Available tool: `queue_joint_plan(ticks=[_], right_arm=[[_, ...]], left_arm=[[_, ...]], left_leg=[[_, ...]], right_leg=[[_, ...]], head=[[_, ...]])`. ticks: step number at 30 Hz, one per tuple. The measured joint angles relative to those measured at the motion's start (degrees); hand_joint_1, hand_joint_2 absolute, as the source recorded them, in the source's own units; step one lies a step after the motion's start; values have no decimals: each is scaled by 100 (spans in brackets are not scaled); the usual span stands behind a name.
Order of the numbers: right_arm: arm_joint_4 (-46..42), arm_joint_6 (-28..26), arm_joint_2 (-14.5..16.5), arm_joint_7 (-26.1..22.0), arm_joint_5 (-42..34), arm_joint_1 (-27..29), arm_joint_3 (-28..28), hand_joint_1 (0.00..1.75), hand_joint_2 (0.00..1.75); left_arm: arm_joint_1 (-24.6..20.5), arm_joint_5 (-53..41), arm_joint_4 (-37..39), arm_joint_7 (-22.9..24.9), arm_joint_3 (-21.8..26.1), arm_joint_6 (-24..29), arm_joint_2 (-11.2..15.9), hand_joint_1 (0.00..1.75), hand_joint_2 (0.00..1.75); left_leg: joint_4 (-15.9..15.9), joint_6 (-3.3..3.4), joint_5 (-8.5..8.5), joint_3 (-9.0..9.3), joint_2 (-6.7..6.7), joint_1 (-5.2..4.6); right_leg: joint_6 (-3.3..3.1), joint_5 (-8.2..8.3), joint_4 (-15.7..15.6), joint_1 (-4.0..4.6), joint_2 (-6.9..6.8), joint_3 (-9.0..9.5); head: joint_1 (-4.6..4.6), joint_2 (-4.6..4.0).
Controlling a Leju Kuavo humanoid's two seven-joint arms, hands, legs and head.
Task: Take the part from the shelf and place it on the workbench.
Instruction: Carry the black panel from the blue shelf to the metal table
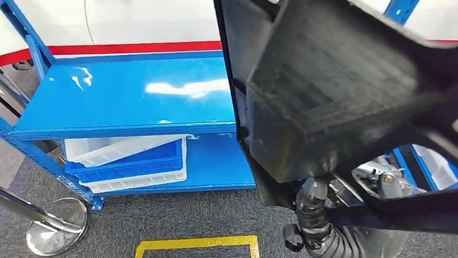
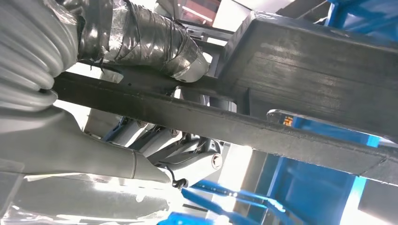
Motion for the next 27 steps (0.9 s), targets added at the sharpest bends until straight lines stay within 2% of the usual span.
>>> queue_joint_plan(ticks=[1,2,3,4,5,6,7,8,9,10,11,12,13,14,15,16,17,18,19,20,21,22,23,24,25,27], right_arm=[[0,1,5,0,-1,8,0,175,175],[0,2,9,0,-1,17,0,175,175],[0,3,13,0,-2,26,0,175,175],[0,3,17,0,-3,32,0,175,175],[0,4,20,-1,-4,36,0,175,175],[0,4,22,-1,-6,39,0,175,175],[0,4,26,-2,-8,39,0,175,175],[0,5,29,-3,-9,39,0,175,175],[1,6,32,-4,-13,39,0,175,175],[1,8,34,-5,-19,38,0,175,175],[2,9,35,-6,-28,38,0,175,175],[6,11,35,-7,-39,38,0,175,175],[10,11,36,-7,-49,40,0,175,175],[15,11,36,-8,-58,43,0,175,175],[20,9,36,-9,-67,46,0,175,175],[21,7,36,-10,-76,48,0,175,175],[22,1,36,-11,-85,51,0,175,175],[23,-11,36,-13,-96,54,0,175,175],[23,-33,35,-16,-110,60,0,175,175],[24,-66,35,-25,-137,69,0,175,175],[23,-107,34,-37,-179,78,0,175,175],[23,-150,32,-59,-243,87,0,175,175],[21,-184,29,-93,-325,94,0,175,175],[18,-210,26,-141,-421,101,0,175,175],[16,-226,22,-204,-532,104,0,175,175],[16,-234,19,-357,-781,102,0,175,175]], left_arm=[[-2,0,0,0,-1,-2,-8,0,175],[-7,0,0,-1,-1,-2,-11,0,175],[-12,0,0,-1,-2,-2,-13,0,175],[-14,1,0,-1,-2,-2,-13,0,175],[-16,3,0,-1,-2,-2,-14,0,175],[-20,8,0,-1,-2,-2,-14,0,175],[-30,16,2,-1,-2,-2,-6,0,175],[-44,24,3,-4,-2,-2,3,0,175],[-61,32,5,-9,-3,-3,11,0,175],[-76,38,7,-17,-3,-6,18,0,175],[-84,41,7,-25,-4,-9,17,0,175],[-88,44,7,-31,-5,-16,14,0,175],[-86,45,7,-36,-5,-23,5,0,175],[-79,47,7,-38,-6,-30,-3,0,175],[-74,48,7,-41,-7,-39,-14,0,175],[-70,48,7,-45,-7,-45,-26,0,175],[-67,46,7,-51,-7,-52,-34,0,175],[-67,42,7,-58,-7,-59,-45,0,175],[-67,34,7,-67,-7,-64,-54,0,175],[-66,19,7,-79,-7,-68,-60,0,175],[-66,1,7,-93,-8,-69,-64,0,175],[-67,-20,7,-109,-9,-68,-65,0,175],[-67,-44,8,-127,-11,-63,-64,0,175],[-66,-63,8,-146,-15,-56,-63,0,175],[-65,-78,9,-162,-19,-45,-61,0,175],[-51,-63,9,-183,-26,-24,-59,0,175]], left_leg=[[325,-7,-318,-74,0,1],[662,-6,-537,-120,-1,1],[930,5,-613,-111,-2,-4],[1072,25,-544,-34,-3,-15],[1040,56,-383,127,-4,-33],[830,100,-218,378,-6,-61],[458,167,-168,707,-6,-96],[8,232,-209,1037,-6,-132],[-360,282,-292,1284,-6,-166],[-619,327,-370,1430,-6,-194],[-744,350,-359,1463,-7,-212],[-787,365,-286,1440,-1,-204],[-838,387,-195,1414,11,-193],[-883,410,-101,1369,28,-174],[-908,423,-12,1308,45,-153],[-898,436,58,1221,53,-152],[-873,444,122,1118,57,-149],[-840,431,184,1010,57,-145],[-797,414,241,891,57,-138],[-741,388,293,767,58,-126],[-672,356,337,643,58,-109],[-587,320,371,526,56,-96],[-495,282,394,421,50,-87],[-421,242,419,344,42,-86],[-373,206,454,290,33,-88],[-356,131,535,232,22,-71]], right_leg=[[-20,71,1,10,0,-95],[-33,143,6,23,-1,-188],[-38,215,14,39,-1,-285],[-42,287,27,54,-2,-385],[-42,352,43,66,-1,-477],[-40,412,57,77,0,-563],[-32,468,67,81,-3,-625],[-18,520,70,82,-10,-664],[4,576,59,76,-23,-683],[34,636,38,60,-38,-689],[68,702,2,51,-48,-690],[100,742,-22,43,-52,-695],[129,695,-13,40,-44,-715],[157,527,78,40,-34,-754],[184,248,285,35,-25,-814],[215,-70,583,23,-19,-883],[245,-320,938,9,-18,-948],[276,-425,1259,-7,-19,-985],[307,-369,1462,-26,-19,-964],[338,-208,1503,-47,-19,-865],[369,-34,1359,-72,-19,-668],[403,15,1059,-95,-17,-410],[407,-41,694,-93,-8,-145],[386,-141,403,-86,2,41],[343,-241,224,-65,9,129],[201,-194,173,-35,7,72]], head=[[-11,0],[-15,0],[-15,0],[-15,0],[-15,0],[-16,0],[-14,0],[-11,0],[-9,0],[-11,0],[-14,0],[-17,0],[-18,0],[-13,0],[-6,0],[-1,0],[4,0],[5,0],[4,0],[4,0],[3,0],[4,0],[7,0],[1,0],[-7,0],[-22,0]])
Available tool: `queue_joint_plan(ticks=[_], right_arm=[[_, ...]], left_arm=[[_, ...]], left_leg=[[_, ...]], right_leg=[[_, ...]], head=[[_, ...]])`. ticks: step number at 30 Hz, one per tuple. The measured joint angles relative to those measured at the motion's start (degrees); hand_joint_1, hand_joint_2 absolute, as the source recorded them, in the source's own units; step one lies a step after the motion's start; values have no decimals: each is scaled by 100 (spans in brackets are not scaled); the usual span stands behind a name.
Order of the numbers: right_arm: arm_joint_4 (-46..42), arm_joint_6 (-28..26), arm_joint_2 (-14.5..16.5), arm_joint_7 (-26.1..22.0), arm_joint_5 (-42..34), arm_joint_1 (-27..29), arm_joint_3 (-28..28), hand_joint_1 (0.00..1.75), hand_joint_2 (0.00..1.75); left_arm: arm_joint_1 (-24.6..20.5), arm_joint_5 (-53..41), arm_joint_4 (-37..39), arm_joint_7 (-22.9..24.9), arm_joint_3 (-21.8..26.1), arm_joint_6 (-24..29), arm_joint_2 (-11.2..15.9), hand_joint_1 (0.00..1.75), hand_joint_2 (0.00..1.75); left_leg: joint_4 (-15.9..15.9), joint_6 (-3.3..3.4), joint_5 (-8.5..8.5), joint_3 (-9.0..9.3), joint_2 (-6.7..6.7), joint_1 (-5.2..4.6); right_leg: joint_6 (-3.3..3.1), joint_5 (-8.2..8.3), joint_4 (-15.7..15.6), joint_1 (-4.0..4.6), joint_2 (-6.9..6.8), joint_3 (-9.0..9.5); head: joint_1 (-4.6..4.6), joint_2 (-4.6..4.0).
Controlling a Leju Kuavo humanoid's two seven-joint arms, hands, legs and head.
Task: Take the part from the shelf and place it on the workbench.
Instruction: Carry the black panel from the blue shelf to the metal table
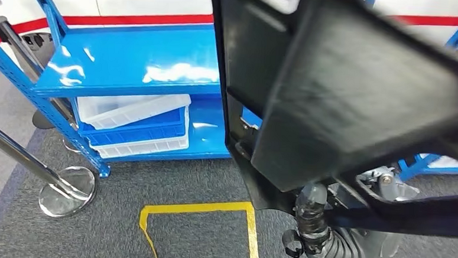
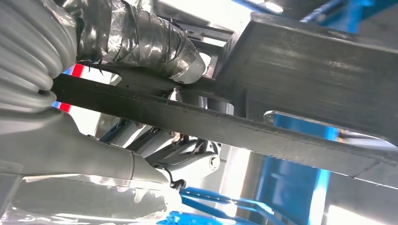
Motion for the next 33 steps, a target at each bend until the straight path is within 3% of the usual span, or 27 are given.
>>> queue_joint_plan(ticks=[1,2,5,6,7,8,10,12,14,16,17,18,20,21,22,24,25,26,28,30,32,33], right_arm=[[3,7,0,-69,-115,-12,0,175,175],[5,18,0,-125,-203,-24,0,175,175],[8,47,0,-189,-304,-46,0,175,175],[8,49,0,-194,-311,-46,0,175,175],[8,51,0,-195,-316,-46,0,175,175],[8,55,0,-200,-332,-46,0,175,175],[9,72,0,-235,-423,-58,1,175,175],[14,108,0,-324,-606,-103,1,175,175],[34,155,0,-453,-843,-177,1,175,175],[82,210,0,-583,-1083,-247,2,175,175],[119,246,1,-643,-1192,-286,2,175,175],[168,294,1,-705,-1292,-334,3,175,175],[287,402,2,-828,-1465,-444,13,175,175],[354,456,4,-891,-1540,-496,26,175,175],[425,507,9,-955,-1616,-538,42,175,175],[564,601,28,-1072,-1773,-623,84,175,175],[637,647,46,-1126,-1852,-667,104,175,175],[702,688,68,-1176,-1917,-712,122,175,175],[821,761,121,-1288,-2014,-790,144,175,175],[941,819,178,-1401,-2099,-845,158,175,175],[1070,874,239,-1502,-2190,-896,185,175,175],[1129,906,272,-1550,-2228,-926,202,175,175]], left_arm=[[12,22,1,-2,-2,8,2,0,175],[24,44,1,-2,-2,13,2,0,175],[31,83,2,-2,-3,19,0,0,175],[27,90,2,-2,-3,20,0,0,175],[25,96,2,-1,-4,21,1,0,175],[25,100,2,1,-4,24,1,0,175],[18,124,2,10,-4,40,4,0,175],[-10,177,3,26,-4,80,15,0,175],[-36,256,4,51,-3,133,27,0,175],[-41,360,4,93,-1,170,23,0,175],[-39,424,4,131,1,172,16,0,175],[-33,490,4,176,3,165,8,0,175],[-20,618,4,263,13,146,-3,0,175],[-16,665,4,289,22,147,-7,0,175],[-13,703,4,303,31,158,-13,0,175],[-7,765,4,327,51,192,-31,0,175],[-4,795,4,349,66,211,-41,0,175],[-1,821,4,376,85,229,-49,0,175],[-3,867,4,457,127,247,-58,0,175],[4,931,4,550,167,219,-60,0,175],[34,999,5,625,210,164,-63,0,175],[48,1015,7,659,232,132,-67,0,175]], left_leg=[[29,-33,-43,-40,-4,17],[123,-66,-196,-94,-8,31],[931,-120,-1046,-299,-14,43],[1248,-117,-1205,-324,-16,42],[1462,-104,-1217,-292,-19,39],[1521,-82,-1102,-177,-22,32],[1068,-6,-799,345,-26,-3],[197,80,-866,991,-25,-60],[-295,141,-1002,1258,-25,-107],[-395,186,-862,1213,-14,-112],[-444,215,-765,1173,-3,-103],[-493,240,-668,1115,4,-86],[-519,274,-515,949,-4,-73],[-513,272,-448,853,-23,-70],[-497,260,-373,752,-45,-66],[-434,218,-240,533,-113,-53],[-378,189,-190,421,-155,-44],[-308,156,-158,311,-198,-40],[-159,84,-104,139,-301,-36],[-96,9,-28,41,-418,-22],[-21,-52,-46,-40,-413,0],[136,-82,-159,-118,-348,7]], right_leg=[[-64,62,0,4,-10,-61],[-123,131,-8,1,-18,-135],[-206,354,-16,18,-26,-402],[-213,434,-14,33,-26,-507],[-216,515,-11,47,-25,-611],[-216,593,-8,60,-25,-717],[-206,737,-6,72,-26,-879],[-168,866,-15,73,-36,-959],[-103,1000,-74,52,-57,-964],[-35,1098,-155,36,-61,-959],[-9,995,-116,42,-52,-983],[8,772,30,50,-40,-1031],[26,151,623,57,-26,-1155],[38,-13,978,52,-24,-1203],[49,0,1268,45,-24,-1215],[67,359,1441,20,-11,-1055],[70,502,1244,3,37,-834],[70,482,894,-10,134,-538],[48,161,177,-22,310,-40],[-7,-29,-87,-4,295,86],[-88,21,-95,-7,168,55],[-130,51,-105,-17,103,38]], head=[[-2,0],[-12,0],[-50,-1],[-54,-1],[-54,-1],[-55,0],[-56,0],[-54,0],[-65,0],[-84,0],[-89,0],[-77,0],[-54,0],[-47,0],[-44,0],[-39,-1],[-39,-1],[-34,-1],[-30,0],[-26,0],[-32,0],[-52,0]])
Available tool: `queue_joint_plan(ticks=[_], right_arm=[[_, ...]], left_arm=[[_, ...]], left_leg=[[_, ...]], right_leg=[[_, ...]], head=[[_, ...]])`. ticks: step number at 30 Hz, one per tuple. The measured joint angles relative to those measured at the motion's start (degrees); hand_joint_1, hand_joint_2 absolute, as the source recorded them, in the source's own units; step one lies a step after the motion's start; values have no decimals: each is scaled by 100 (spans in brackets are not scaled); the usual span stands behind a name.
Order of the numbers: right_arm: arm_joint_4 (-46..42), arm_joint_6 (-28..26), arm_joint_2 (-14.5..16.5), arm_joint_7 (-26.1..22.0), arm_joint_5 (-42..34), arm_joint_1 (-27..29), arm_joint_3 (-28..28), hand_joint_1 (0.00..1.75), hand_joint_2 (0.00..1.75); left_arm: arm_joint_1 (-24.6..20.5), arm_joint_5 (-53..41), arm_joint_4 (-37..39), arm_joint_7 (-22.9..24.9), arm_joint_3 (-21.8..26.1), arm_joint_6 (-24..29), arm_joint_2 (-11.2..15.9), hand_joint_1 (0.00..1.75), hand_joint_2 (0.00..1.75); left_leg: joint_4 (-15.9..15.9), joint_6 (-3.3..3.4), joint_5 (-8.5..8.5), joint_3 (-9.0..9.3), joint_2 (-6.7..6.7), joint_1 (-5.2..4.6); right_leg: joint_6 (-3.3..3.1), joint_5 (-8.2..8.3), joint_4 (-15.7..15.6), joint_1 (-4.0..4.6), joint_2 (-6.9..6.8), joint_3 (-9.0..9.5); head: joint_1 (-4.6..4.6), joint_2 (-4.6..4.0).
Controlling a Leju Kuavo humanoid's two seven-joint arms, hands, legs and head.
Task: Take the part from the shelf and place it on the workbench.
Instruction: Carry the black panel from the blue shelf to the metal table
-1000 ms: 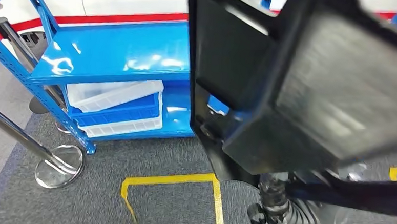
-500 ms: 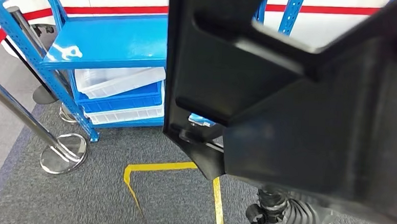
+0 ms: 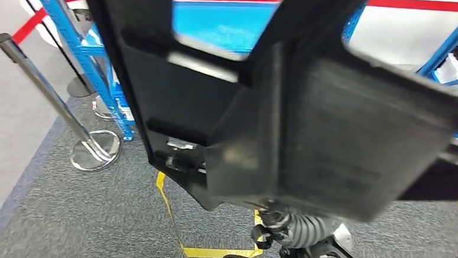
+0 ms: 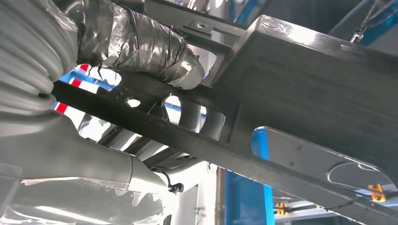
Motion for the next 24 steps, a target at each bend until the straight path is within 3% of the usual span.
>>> queue_joint_plan(ticks=[3,5,6,7,9,11,13,15,17,19,20,21,22,24], right_arm=[[179,166,92,-135,-142,-115,34,175,175],[341,336,161,-229,-306,-218,40,175,175],[426,428,206,-285,-390,-274,41,175,175],[508,514,257,-342,-466,-334,43,175,175],[637,652,359,-437,-555,-446,46,175,175],[736,717,441,-481,-577,-523,56,175,175],[826,735,502,-492,-578,-569,87,175,175],[904,739,551,-496,-579,-609,125,175,175],[964,766,572,-505,-603,-614,142,175,175],[1032,845,585,-539,-682,-579,172,175,175],[1071,906,598,-572,-744,-562,200,175,175],[1110,979,624,-618,-817,-555,236,175,175],[1149,1059,660,-668,-896,-554,277,175,175],[1224,1201,739,-763,-1028,-555,343,175,175]], left_arm=[[6,-56,1,137,44,-153,-13,0,175],[15,-142,1,210,48,-308,-12,0,175],[20,-185,2,216,48,-382,-9,0,175],[23,-218,2,202,48,-446,-2,0,175],[12,-264,2,141,48,-524,16,0,175],[2,-289,2,90,48,-544,30,0,175],[11,-299,2,76,48,-548,36,0,175],[23,-288,2,77,48,-556,37,0,175],[14,-169,2,116,51,-556,36,0,175],[5,126,2,173,93,-540,47,0,175],[10,318,2,207,140,-534,62,0,175],[18,537,2,250,204,-540,85,0,175],[26,765,3,313,282,-548,110,0,175],[36,1157,4,451,443,-540,140,0,175]], left_leg=[[943,-90,-528,-387,200,36],[1249,-120,-571,-458,234,51],[1098,-120,-447,-340,254,53],[772,-108,-276,-134,299,51],[78,-46,-93,272,475,-4],[-213,47,-96,407,573,-75],[-288,129,-64,407,498,-70],[-374,198,-29,442,407,-32],[-414,260,-9,466,306,-16],[-407,284,-12,465,170,-18],[-398,282,-16,467,94,-19],[-384,275,-23,469,15,-18],[-361,261,-36,471,-66,-16],[-279,218,-76,438,-216,-14]], right_leg=[[-56,52,4,17,-190,-67],[-51,64,20,25,-314,-103],[-47,64,27,28,-373,-111],[-41,62,31,30,-431,-110],[-12,61,16,46,-536,-102],[37,70,-18,69,-627,-88],[97,67,-51,85,-697,-69],[143,-46,83,87,-541,-124],[147,-342,666,80,-268,-408],[143,-562,1364,78,-160,-793],[144,-527,1501,77,-146,-899],[142,-377,1424,73,-136,-907],[134,-139,1139,66,-105,-816],[115,240,442,33,113,-561]], head=[[-48,0],[-49,0],[-49,0],[-49,0],[-48,0],[-49,-1],[-47,-1],[-26,0],[3,-1],[14,-1],[15,-1],[16,0],[17,0],[18,0]])
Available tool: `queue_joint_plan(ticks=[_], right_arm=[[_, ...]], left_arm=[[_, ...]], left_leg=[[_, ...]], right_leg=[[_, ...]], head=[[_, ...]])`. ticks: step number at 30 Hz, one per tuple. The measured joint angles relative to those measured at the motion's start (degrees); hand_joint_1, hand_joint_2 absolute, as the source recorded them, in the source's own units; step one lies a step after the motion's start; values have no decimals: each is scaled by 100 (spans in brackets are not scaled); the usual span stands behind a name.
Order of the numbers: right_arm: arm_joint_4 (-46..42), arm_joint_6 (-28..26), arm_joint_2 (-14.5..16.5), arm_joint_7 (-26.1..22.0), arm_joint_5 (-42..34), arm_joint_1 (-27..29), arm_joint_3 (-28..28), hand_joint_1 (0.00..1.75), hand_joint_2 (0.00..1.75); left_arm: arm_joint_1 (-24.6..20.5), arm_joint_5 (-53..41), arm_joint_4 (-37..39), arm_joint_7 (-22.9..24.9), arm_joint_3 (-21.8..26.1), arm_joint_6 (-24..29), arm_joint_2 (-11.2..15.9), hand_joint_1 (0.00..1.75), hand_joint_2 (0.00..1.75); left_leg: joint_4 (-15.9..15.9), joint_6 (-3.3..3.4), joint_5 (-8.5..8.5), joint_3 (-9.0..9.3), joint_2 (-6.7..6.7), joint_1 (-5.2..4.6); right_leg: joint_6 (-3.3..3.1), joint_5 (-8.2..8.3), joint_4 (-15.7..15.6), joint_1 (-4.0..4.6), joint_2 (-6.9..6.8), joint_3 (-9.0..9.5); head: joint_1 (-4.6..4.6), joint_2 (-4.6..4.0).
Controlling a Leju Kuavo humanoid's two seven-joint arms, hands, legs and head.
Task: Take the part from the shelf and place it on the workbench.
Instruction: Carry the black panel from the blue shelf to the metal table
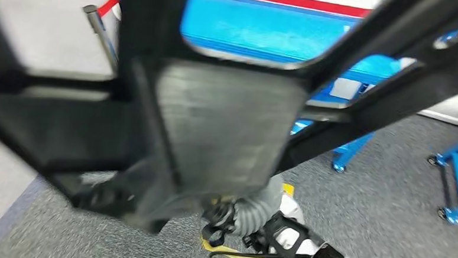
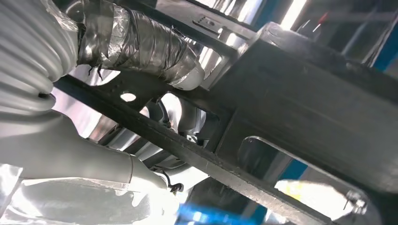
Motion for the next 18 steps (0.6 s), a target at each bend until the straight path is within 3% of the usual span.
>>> queue_joint_plan(ticks=[2,4,5,7,9,11,12,13,15,17,18], right_arm=[[75,89,64,-63,-86,7,48,175,175],[149,161,130,-111,-160,9,93,175,175],[183,203,170,-133,-204,7,113,175,175],[255,290,267,-189,-294,5,140,175,175],[354,347,357,-243,-368,10,164,175,175],[465,389,420,-285,-430,19,184,175,175],[513,406,447,-302,-450,21,194,175,175],[553,416,473,-320,-463,22,203,175,175],[632,421,535,-349,-473,17,216,175,175],[704,421,590,-371,-486,12,220,175,175],[733,422,606,-381,-499,11,222,175,175]], left_arm=[[12,208,1,119,162,50,10,0,175],[51,245,5,259,305,99,27,0,175],[78,232,7,333,348,107,25,0,175],[92,215,9,429,416,121,14,0,175],[71,243,9,453,506,204,-4,0,175],[58,300,9,460,599,321,-13,0,175],[64,327,9,461,634,364,-15,0,175],[73,352,9,460,672,400,-14,0,175],[82,382,9,459,753,466,-9,0,175],[59,393,9,456,836,525,0,0,175],[50,396,10,455,869,546,4,0,175]], left_leg=[[68,-61,-16,-75,-122,13],[63,-134,7,-122,-228,37],[75,-168,0,-138,-188,35],[343,-245,-149,-276,82,26],[992,-322,-439,-612,373,52],[1478,-371,-561,-879,455,92],[1454,-386,-482,-872,474,107],[1214,-393,-315,-748,505,117],[472,-387,14,-347,679,93],[43,-311,106,-132,809,38],[4,-263,78,-125,790,9]], right_leg=[[-6,65,-322,-15,187,129],[-30,51,-364,-12,141,155],[-52,63,-392,-20,87,170],[-98,83,-449,-48,-53,209],[-125,79,-465,-39,-214,226],[-135,64,-463,-37,-369,228],[-132,56,-461,-41,-434,233],[-122,44,-461,-47,-493,245],[-77,11,-459,-41,-598,283],[-16,-19,-467,-11,-707,315],[16,-30,-480,3,-766,332]], head=[[0,0],[0,0],[-5,0],[-69,-1],[-131,-1],[-132,-1],[-132,-1],[-133,-1],[-139,-1],[-139,-1],[-139,0]])
